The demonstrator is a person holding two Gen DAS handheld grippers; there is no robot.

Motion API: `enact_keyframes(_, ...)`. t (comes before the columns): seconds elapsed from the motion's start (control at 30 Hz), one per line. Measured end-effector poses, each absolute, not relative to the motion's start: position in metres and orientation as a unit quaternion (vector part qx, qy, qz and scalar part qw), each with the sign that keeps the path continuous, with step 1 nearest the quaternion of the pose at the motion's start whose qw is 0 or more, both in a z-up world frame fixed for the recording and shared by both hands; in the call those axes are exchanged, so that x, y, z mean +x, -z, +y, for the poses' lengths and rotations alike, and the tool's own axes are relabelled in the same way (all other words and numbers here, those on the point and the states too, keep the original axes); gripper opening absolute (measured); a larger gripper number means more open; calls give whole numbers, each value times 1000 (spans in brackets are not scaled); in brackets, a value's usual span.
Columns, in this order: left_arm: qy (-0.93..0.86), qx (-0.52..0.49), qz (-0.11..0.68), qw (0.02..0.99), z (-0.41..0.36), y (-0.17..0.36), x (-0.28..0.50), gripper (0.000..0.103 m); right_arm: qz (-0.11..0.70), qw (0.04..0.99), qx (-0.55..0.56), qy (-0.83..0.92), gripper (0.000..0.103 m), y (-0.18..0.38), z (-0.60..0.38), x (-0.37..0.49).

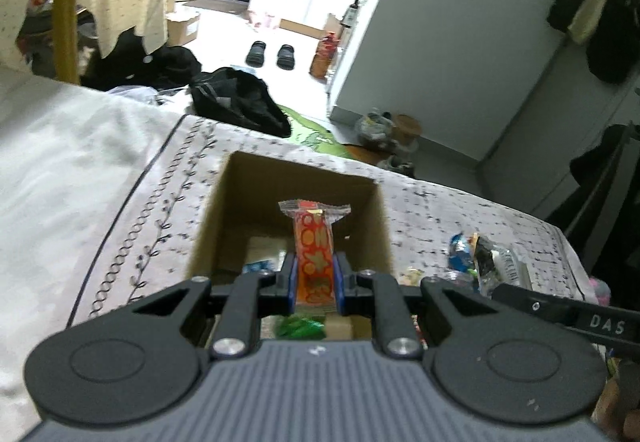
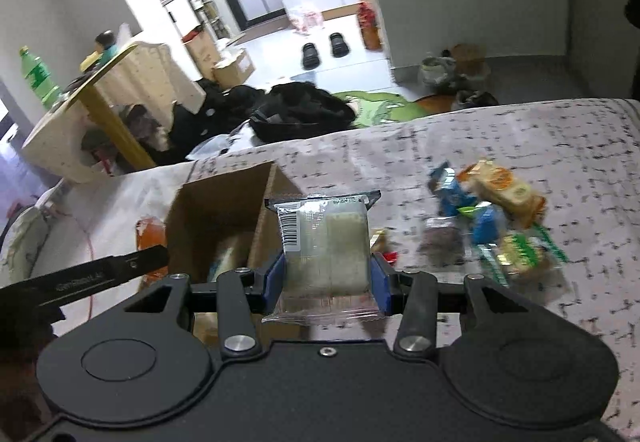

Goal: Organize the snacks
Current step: 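Carry both packs over the box and release them inside, then withdraw both tools from the box toward the snack pile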

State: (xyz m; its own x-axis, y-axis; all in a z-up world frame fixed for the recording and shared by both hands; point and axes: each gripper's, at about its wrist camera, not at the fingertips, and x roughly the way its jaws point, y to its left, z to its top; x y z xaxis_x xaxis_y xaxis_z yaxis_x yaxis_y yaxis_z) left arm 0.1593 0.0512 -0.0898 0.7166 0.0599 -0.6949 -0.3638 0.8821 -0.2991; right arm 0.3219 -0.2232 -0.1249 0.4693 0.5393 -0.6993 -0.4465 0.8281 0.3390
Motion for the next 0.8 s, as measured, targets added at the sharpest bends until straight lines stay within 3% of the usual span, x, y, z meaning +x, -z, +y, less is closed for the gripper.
enact_keyframes(0.63,-171,-233,353,890,63,98,138,20,440,815,64,-371,47,135,-166,304)
enact_keyframes(0.73,-177,-241,346,889,65,95,133,32,429,820,58,-375,62,132,-166,301)
enact_keyframes(0.8,-189,-242,341,888,66,94,131,56,425,823,61,-371,66,130,-172,300)
